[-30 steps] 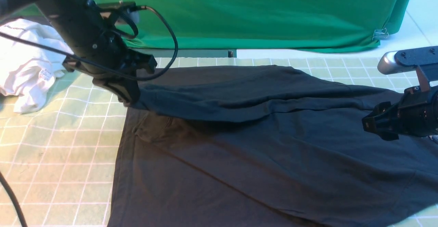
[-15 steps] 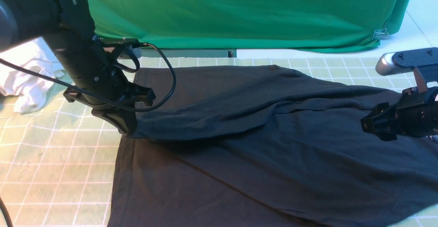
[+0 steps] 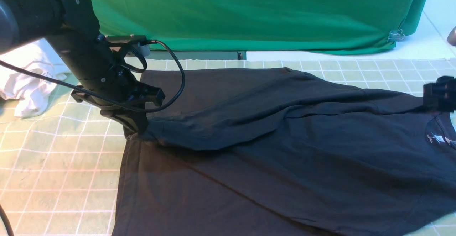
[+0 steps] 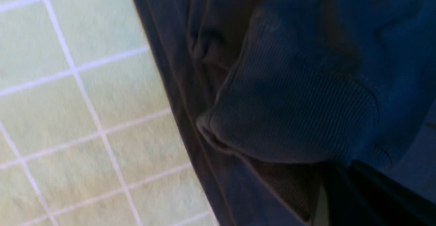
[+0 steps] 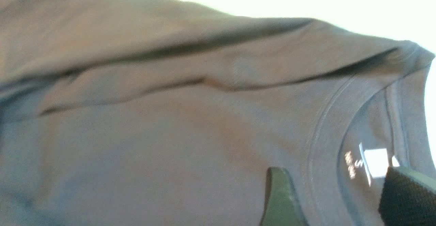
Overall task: Fold a long-sleeved shirt over a green coffee tablecloth.
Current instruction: 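Fold the left side of the dark shirt inward over its body with the left gripper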
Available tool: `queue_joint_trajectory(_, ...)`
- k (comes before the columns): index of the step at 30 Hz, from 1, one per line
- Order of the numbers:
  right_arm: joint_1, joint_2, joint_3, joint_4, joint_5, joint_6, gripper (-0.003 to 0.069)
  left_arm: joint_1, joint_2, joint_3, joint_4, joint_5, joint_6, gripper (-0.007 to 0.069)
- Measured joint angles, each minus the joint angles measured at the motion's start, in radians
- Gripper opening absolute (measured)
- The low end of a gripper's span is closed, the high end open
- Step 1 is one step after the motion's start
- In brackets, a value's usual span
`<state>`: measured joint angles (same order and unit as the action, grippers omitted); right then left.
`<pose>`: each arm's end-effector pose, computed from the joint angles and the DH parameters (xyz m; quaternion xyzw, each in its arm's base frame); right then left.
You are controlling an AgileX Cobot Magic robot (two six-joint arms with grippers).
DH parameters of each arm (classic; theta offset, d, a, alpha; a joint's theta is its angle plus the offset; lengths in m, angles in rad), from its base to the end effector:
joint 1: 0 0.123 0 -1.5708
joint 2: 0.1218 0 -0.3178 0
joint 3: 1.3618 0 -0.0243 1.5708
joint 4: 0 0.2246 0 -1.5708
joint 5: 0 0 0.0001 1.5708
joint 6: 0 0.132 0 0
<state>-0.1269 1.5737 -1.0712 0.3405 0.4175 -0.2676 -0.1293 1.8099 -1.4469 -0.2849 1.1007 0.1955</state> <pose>0.3443 -0.0259 0.2750 0.0548 0.9253 0.0479 0.3721 0.3543 -0.0794 0.2576 0.1082 0.9806 -0.1290 0.1003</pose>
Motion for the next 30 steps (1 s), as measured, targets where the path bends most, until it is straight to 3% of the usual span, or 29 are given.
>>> queue_joint_trajectory(16, -0.034, 0.438, -0.333, 0.018, 0.01, 0.097, 0.0402, 0.0, 0.0, 0.0, 0.0, -0.02, 0.015, -0.0031)
queue_joint_trajectory(24, -0.026, 0.465, -0.356, 0.019, -0.03, 0.083, 0.0306, 0.0, 0.0, 0.0, 0.0, -0.026, 0.016, -0.0031)
queue_joint_trajectory(30, -0.026, 0.465, -0.356, 0.019, -0.153, 0.037, 0.0156, 0.0, 0.0, 0.0, -0.038, -0.056, 0.016, -0.0031)
